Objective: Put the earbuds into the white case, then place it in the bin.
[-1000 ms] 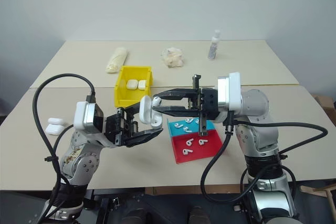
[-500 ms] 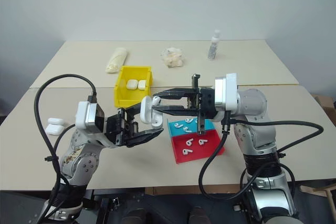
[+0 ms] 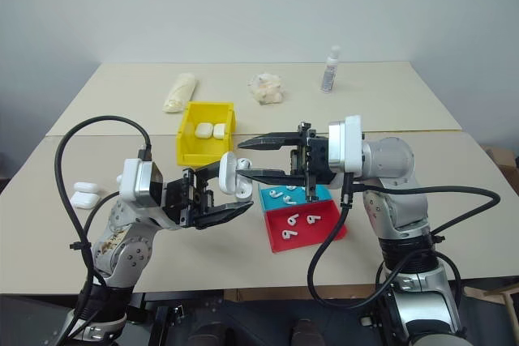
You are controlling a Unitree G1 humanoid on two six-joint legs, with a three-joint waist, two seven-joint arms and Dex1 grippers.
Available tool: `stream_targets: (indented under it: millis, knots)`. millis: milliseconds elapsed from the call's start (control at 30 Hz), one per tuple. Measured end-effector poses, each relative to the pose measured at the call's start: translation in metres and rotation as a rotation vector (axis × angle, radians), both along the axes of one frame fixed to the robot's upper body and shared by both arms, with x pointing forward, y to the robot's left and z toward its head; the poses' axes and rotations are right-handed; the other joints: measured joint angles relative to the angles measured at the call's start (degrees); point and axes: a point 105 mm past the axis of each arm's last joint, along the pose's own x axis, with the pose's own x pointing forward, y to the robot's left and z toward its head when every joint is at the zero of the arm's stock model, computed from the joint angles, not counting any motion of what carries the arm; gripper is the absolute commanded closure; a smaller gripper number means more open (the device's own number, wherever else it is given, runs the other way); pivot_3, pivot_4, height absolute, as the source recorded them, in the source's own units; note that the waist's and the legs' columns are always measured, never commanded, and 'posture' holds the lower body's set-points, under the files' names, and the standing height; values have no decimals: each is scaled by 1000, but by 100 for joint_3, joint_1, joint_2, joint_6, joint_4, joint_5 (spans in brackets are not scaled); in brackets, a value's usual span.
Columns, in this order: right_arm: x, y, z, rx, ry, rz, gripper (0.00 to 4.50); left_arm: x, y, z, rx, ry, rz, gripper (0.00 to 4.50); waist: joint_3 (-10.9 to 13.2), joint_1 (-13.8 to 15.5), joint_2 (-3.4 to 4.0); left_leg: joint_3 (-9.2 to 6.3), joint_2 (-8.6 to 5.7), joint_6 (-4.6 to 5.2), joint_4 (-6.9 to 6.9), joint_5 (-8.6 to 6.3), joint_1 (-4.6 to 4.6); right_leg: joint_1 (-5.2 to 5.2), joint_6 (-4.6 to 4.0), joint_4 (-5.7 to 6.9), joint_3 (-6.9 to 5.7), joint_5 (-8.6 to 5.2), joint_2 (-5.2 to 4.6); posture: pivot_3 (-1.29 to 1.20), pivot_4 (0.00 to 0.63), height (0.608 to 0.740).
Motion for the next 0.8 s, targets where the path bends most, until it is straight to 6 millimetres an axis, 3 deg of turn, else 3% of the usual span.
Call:
stream_targets:
  millis: [367,567,667,800]
  knots:
    - [-6,-16,4,-49,31,27,2557,1,1,-1,6,2,6,1748,1,6,0,-1,1,0,0,0,-2,0,0,-2,-1,0,0,0,150,740]
    - [16,-44,19,-252,56,-227,2557,11,29,-21,83,52,118,1748,2,-14,3,6,5,2,-2,-1,1,-3,-2,0,1,-1,4,0,150,740]
    - [37,-56,6,-448,61,-389,2557,15,47,-33,131,73,193,1748,2,-18,3,29,12,2,-3,-1,1,-4,-4,-4,3,0,10,0,150,740]
    - [65,-61,-29,-747,46,-483,2557,18,65,-43,180,82,274,1748,3,-38,5,39,14,3,-3,-2,-2,-11,-4,-4,8,0,9,0,150,740]
